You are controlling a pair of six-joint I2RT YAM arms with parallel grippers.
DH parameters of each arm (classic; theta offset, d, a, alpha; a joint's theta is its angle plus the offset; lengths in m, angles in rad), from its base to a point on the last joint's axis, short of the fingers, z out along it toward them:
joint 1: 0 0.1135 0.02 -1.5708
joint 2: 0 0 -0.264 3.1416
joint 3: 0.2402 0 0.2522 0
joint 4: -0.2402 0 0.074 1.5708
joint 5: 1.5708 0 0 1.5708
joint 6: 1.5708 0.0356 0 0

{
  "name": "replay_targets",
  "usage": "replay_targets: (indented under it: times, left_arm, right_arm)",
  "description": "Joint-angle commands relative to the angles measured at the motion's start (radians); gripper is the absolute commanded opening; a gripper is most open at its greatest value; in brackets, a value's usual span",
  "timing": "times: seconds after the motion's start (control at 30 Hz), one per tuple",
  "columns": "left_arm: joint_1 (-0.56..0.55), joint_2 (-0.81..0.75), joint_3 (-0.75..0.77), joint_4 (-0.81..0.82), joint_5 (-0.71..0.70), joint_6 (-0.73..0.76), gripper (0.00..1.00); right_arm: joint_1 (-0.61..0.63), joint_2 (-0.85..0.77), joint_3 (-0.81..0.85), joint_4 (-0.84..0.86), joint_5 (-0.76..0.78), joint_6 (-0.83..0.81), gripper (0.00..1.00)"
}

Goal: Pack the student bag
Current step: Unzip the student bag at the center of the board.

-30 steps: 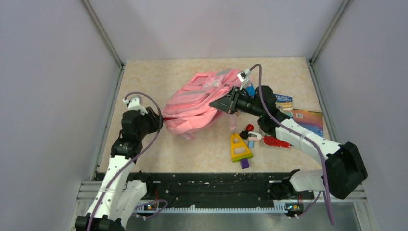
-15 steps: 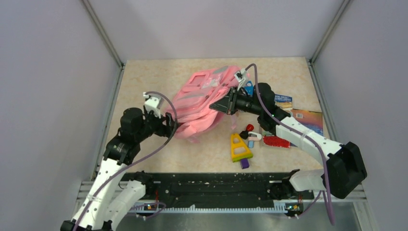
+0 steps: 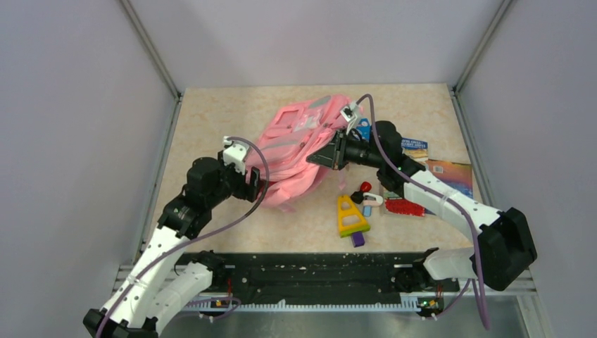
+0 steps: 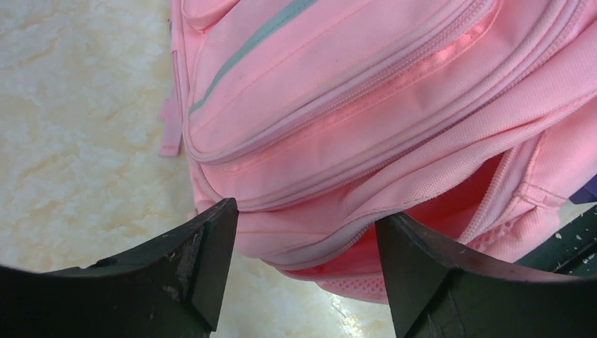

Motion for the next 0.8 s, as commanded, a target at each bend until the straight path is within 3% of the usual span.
replay_targets:
  times: [0.0,0.17,0.23,0.43,0.5,0.6,0.77]
  left_arm:
    - [-0.006,0.037,0.005,0.106,-0.029,0.027,0.76]
    - [-0.027,0.096,0.009,0.132,0.143,0.026,0.75]
    - [-0.041,0.123,0.008,0.134,0.191,0.026,0.69]
    - [-0.065,0.128,0.029,0.125,0.197,0.018,0.05]
    - [-0.065,0.094,0.045,0.140,0.115,0.001,0.00]
    - [-0.066,0.033,0.073,0.162,-0.026,-0.044,0.00]
    - [-0.066,-0.003,0.143,0.143,-0.125,-0.106,0.00]
  right_arm:
    - [-0.003,-0.025,0.093,0.087,-0.122,-0.032,0.00]
    - [-0.003,-0.006,0.125,0.019,-0.156,-0.088,0.00]
    - [-0.003,0.011,0.143,-0.002,-0.171,-0.111,0.00]
    - [-0.003,0.083,0.203,-0.071,-0.086,-0.220,0.00]
    - [-0.003,0.124,0.238,-0.124,0.006,-0.276,0.01]
    - [-0.003,0.203,0.278,-0.156,0.134,-0.329,0.18]
    - [-0.004,0.360,0.371,-0.243,0.253,-0.365,0.59]
